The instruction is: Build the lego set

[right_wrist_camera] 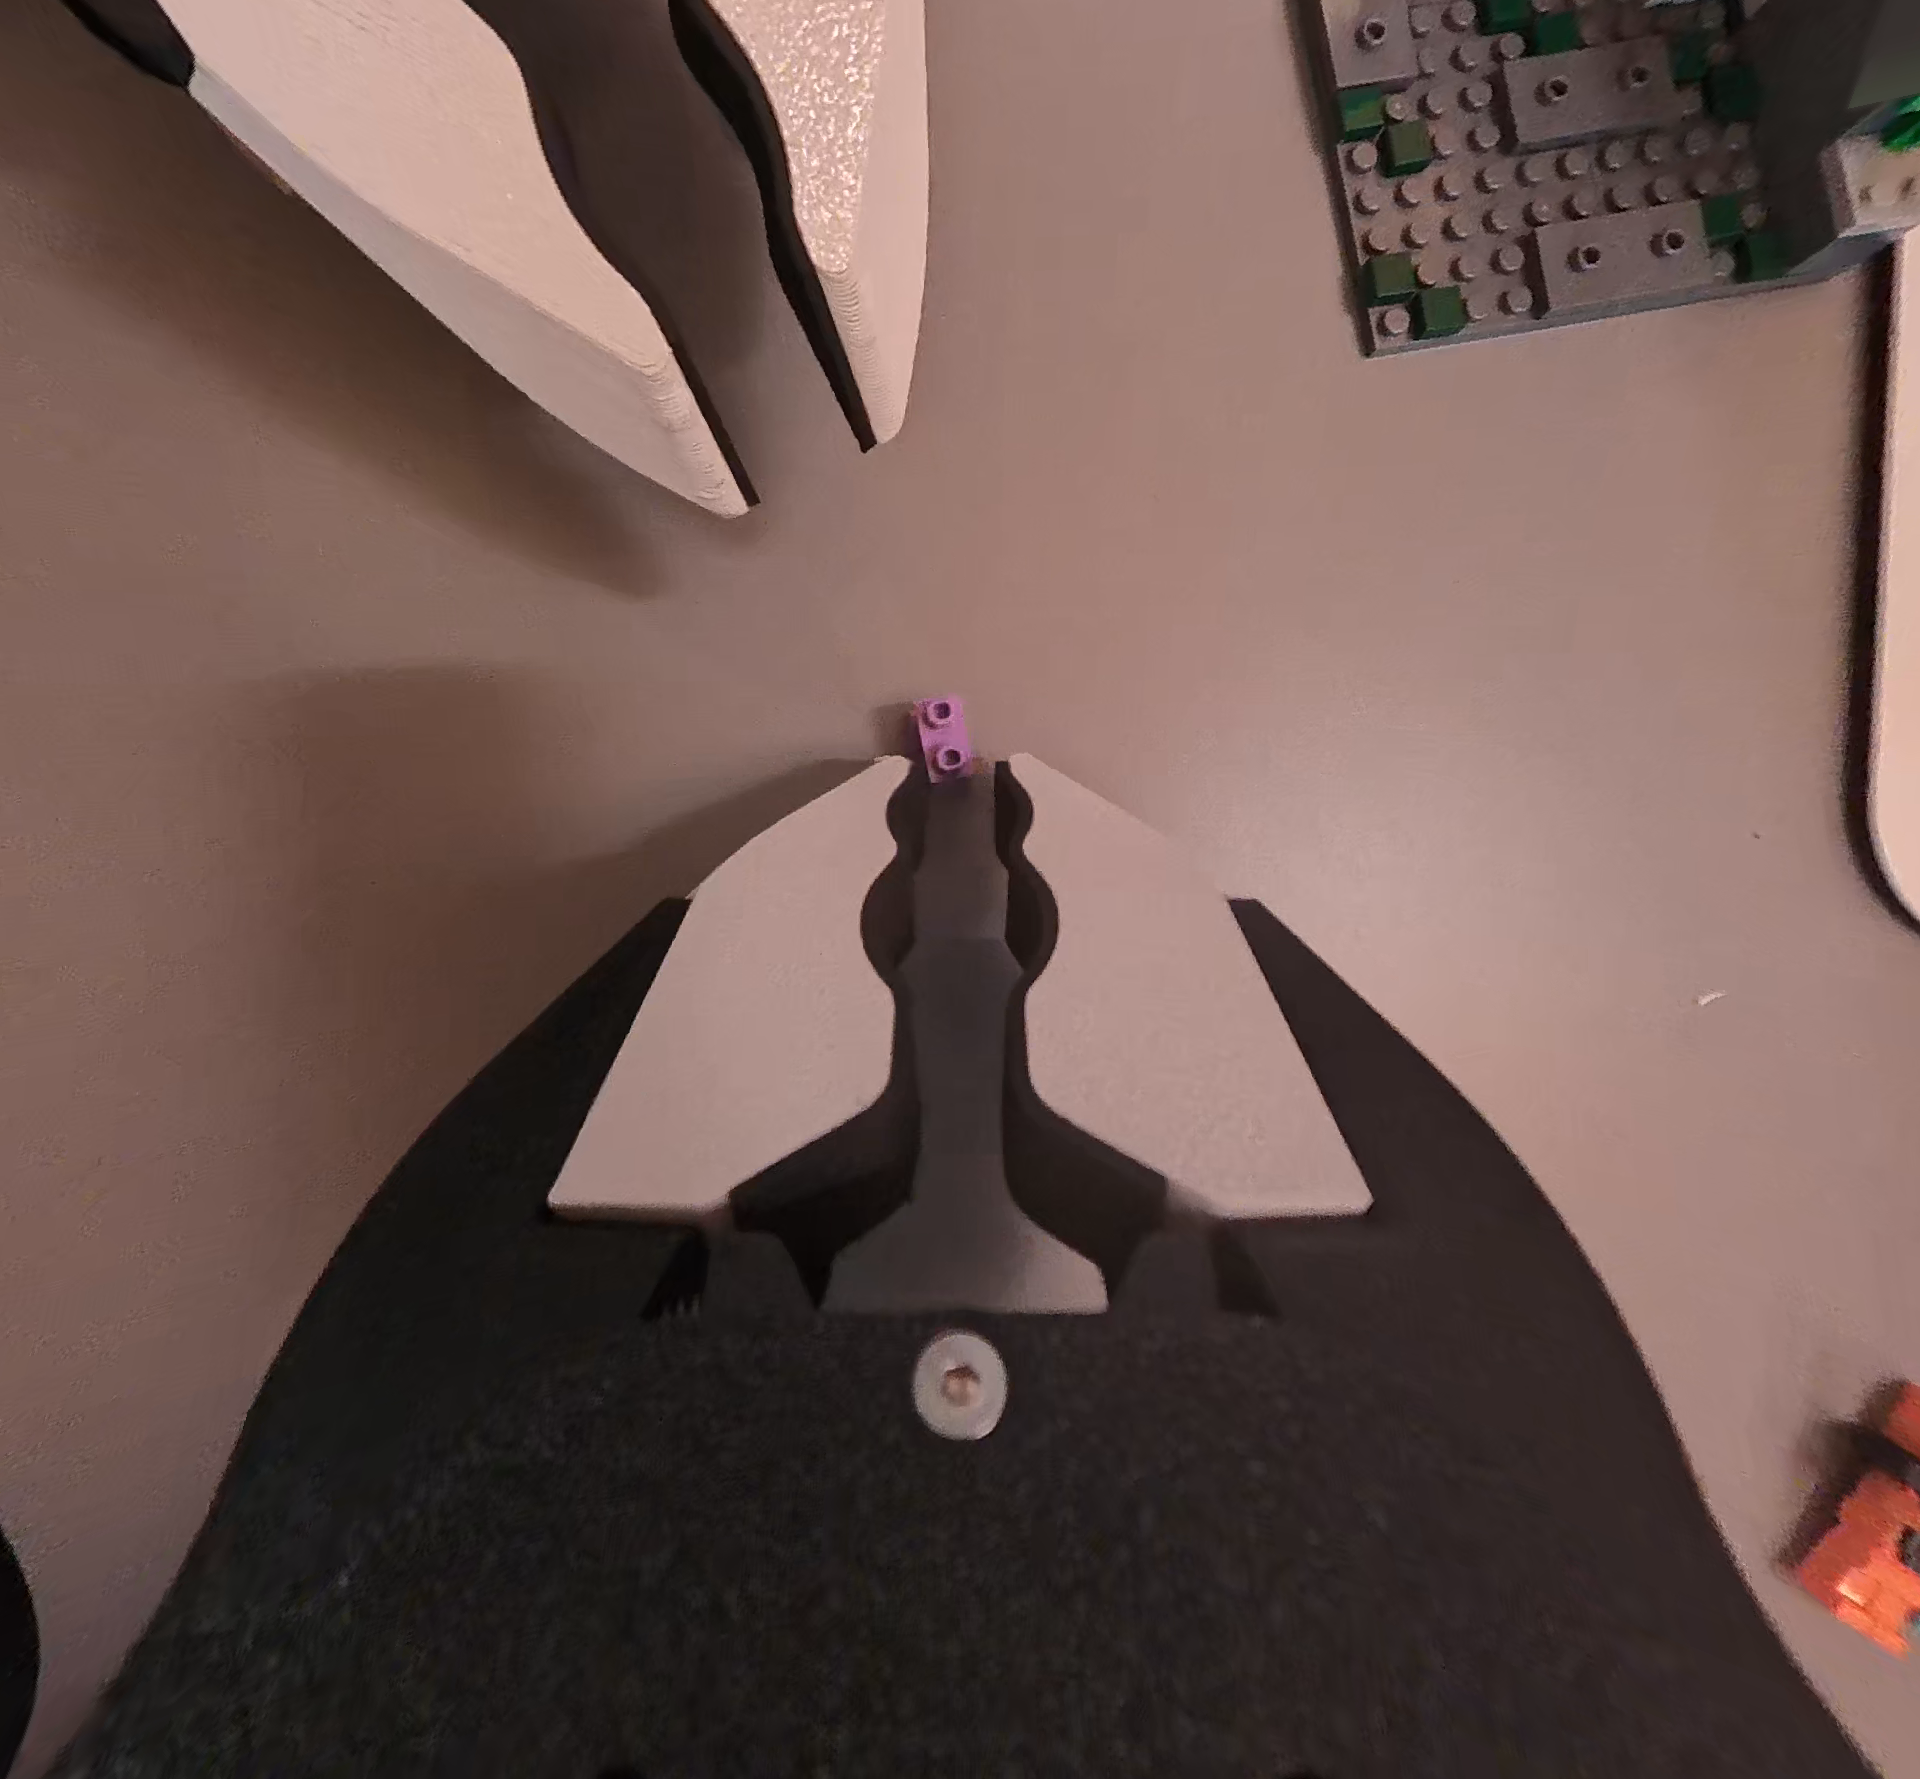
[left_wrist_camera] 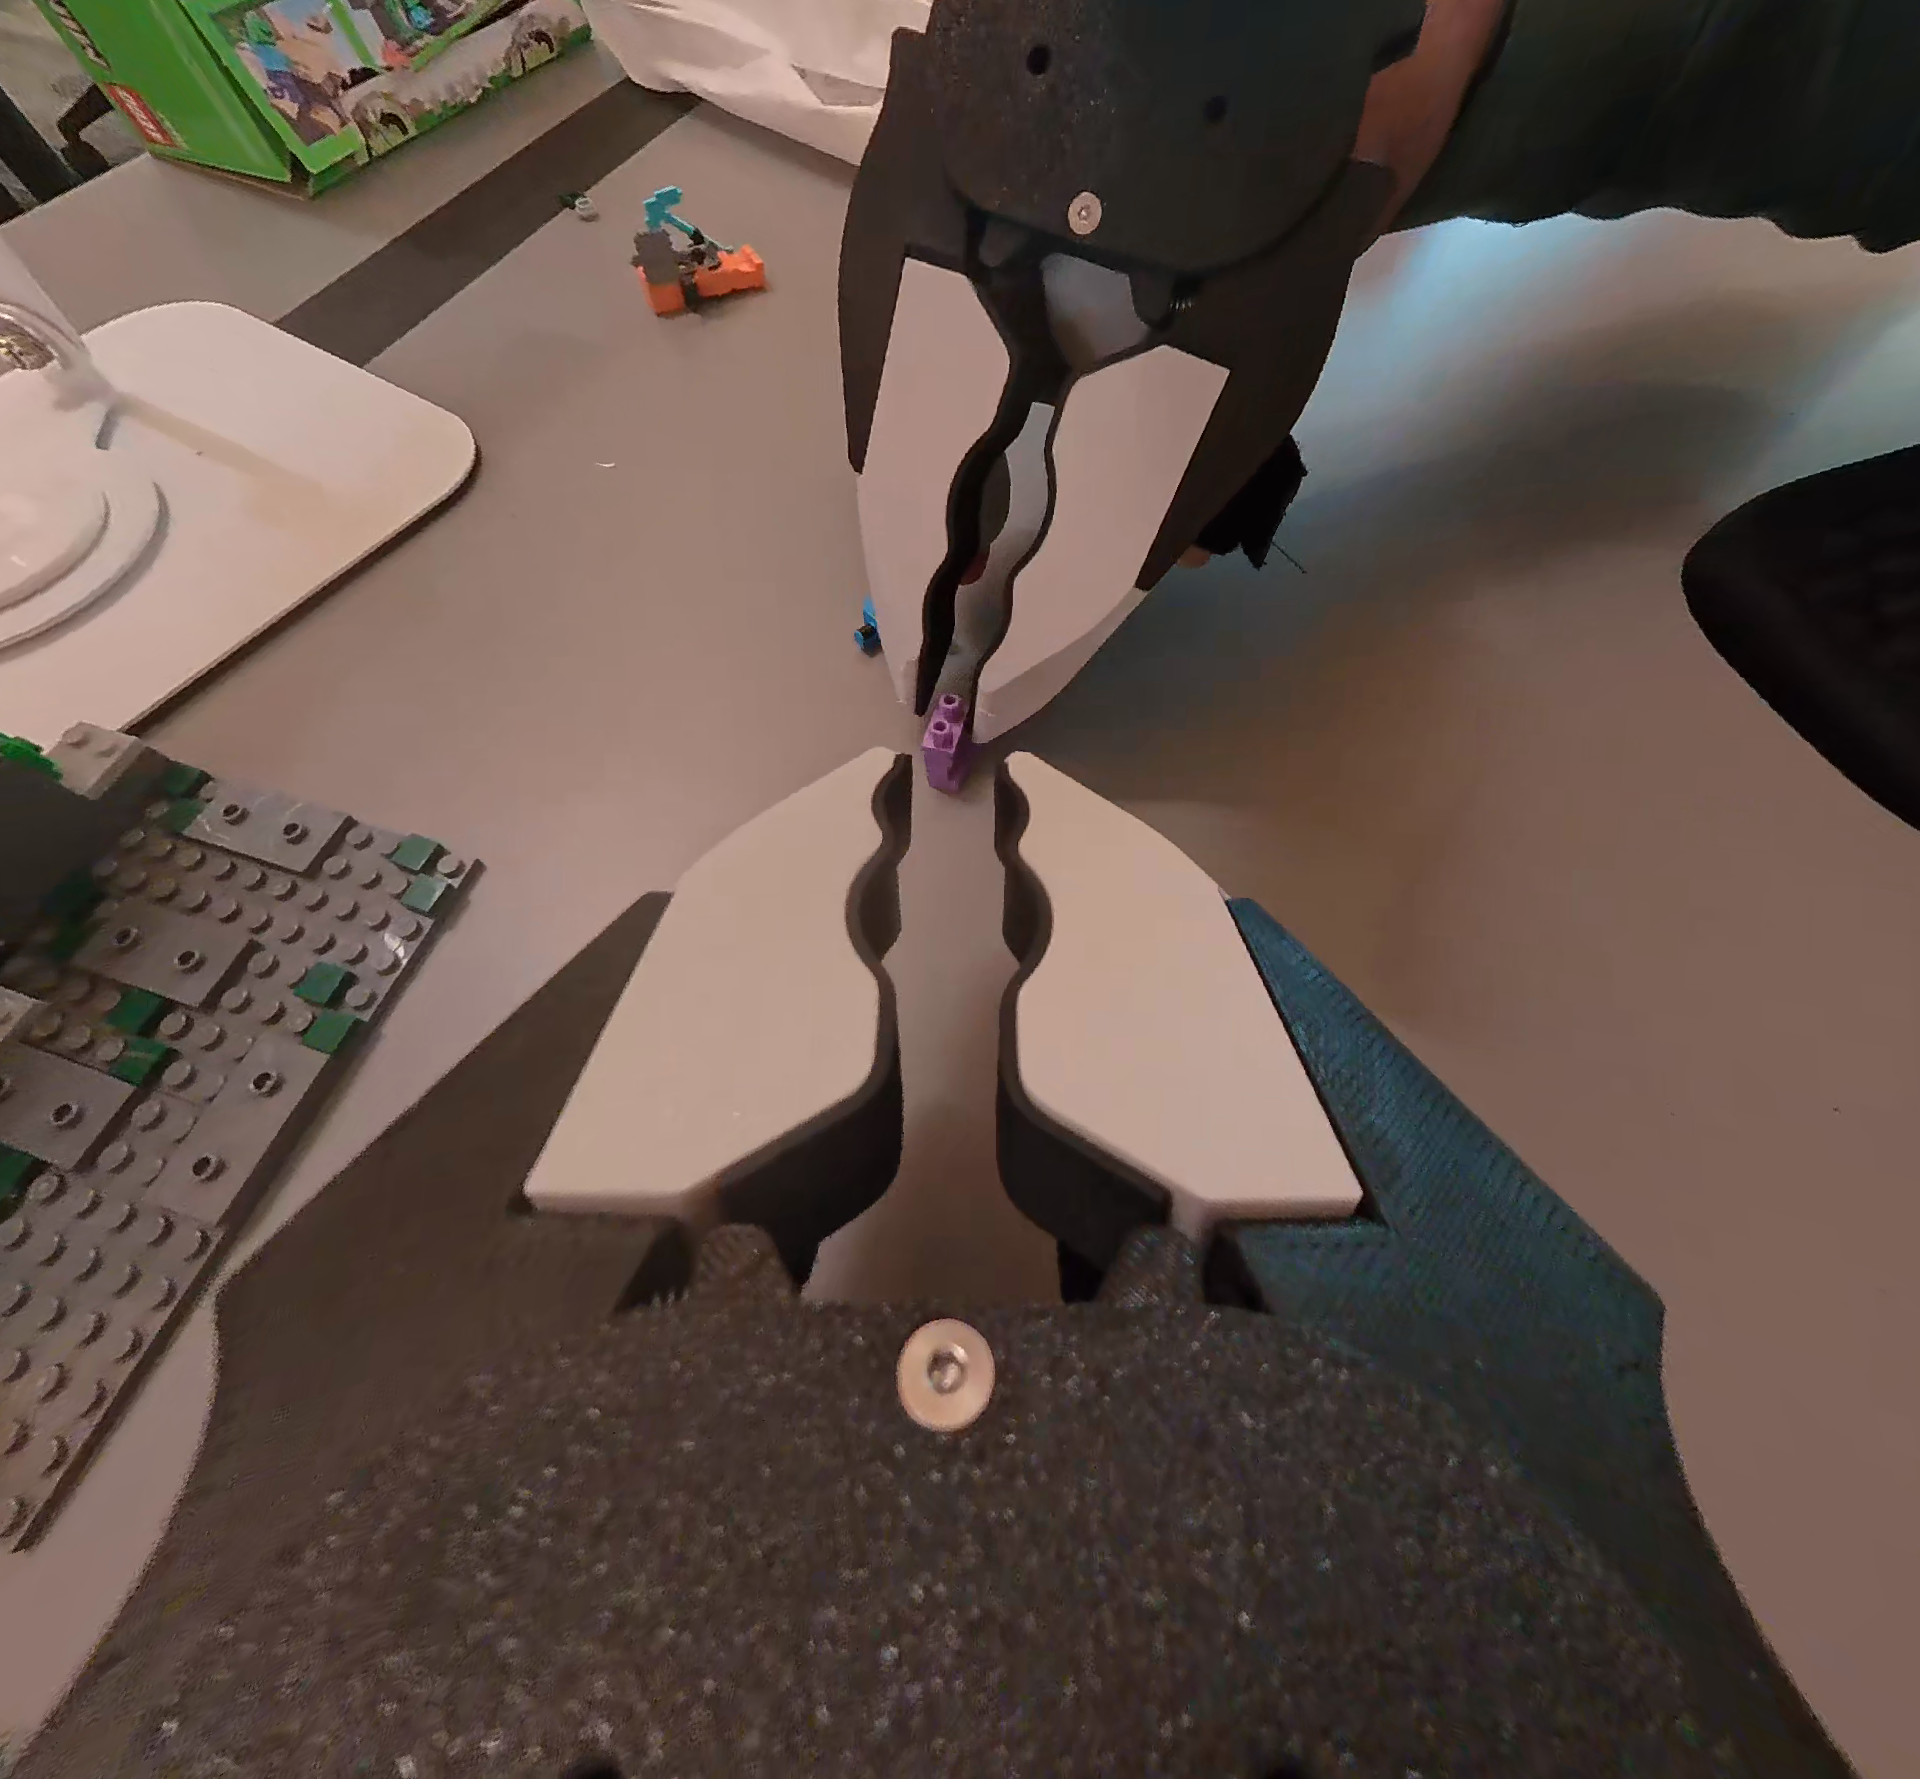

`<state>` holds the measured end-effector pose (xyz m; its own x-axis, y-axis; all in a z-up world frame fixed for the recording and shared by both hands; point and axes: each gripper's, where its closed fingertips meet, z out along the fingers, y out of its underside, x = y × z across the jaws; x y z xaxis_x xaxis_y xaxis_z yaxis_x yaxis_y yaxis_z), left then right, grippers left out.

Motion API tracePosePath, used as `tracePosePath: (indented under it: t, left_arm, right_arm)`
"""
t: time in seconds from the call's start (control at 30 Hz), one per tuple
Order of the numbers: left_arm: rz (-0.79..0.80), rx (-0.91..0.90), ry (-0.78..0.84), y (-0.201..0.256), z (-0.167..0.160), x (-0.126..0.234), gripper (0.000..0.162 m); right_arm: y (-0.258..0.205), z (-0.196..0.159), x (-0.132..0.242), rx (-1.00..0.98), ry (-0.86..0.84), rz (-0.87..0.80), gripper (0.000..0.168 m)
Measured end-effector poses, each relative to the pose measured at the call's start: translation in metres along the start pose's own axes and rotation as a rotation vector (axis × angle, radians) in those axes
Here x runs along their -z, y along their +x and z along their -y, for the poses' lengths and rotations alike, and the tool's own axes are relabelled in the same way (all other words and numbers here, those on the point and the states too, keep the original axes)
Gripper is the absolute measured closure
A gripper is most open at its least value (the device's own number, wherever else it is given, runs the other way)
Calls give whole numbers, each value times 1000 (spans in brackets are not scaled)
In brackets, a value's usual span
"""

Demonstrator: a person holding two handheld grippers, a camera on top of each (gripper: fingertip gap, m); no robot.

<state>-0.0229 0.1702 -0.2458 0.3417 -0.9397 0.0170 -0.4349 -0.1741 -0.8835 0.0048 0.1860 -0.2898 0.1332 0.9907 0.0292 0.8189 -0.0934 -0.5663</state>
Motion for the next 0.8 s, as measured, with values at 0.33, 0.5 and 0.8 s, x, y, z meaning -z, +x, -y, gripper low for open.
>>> tracePosePath:
  t: [0.33, 0.5, 0.8]
  left_arm:
    - [20, 17, 49, -2, 15, 9, 147]
    - [59, 11, 124, -4, 44, 35, 148]
    - [262, -20, 219, -34, 76, 141, 153]
  right_arm:
    - [2, 16, 20, -45, 129, -26, 140]
    - [1, 30, 48, -104, 274, -98, 137]
    - [-21, 26, 86, -221, 454, -238, 162]
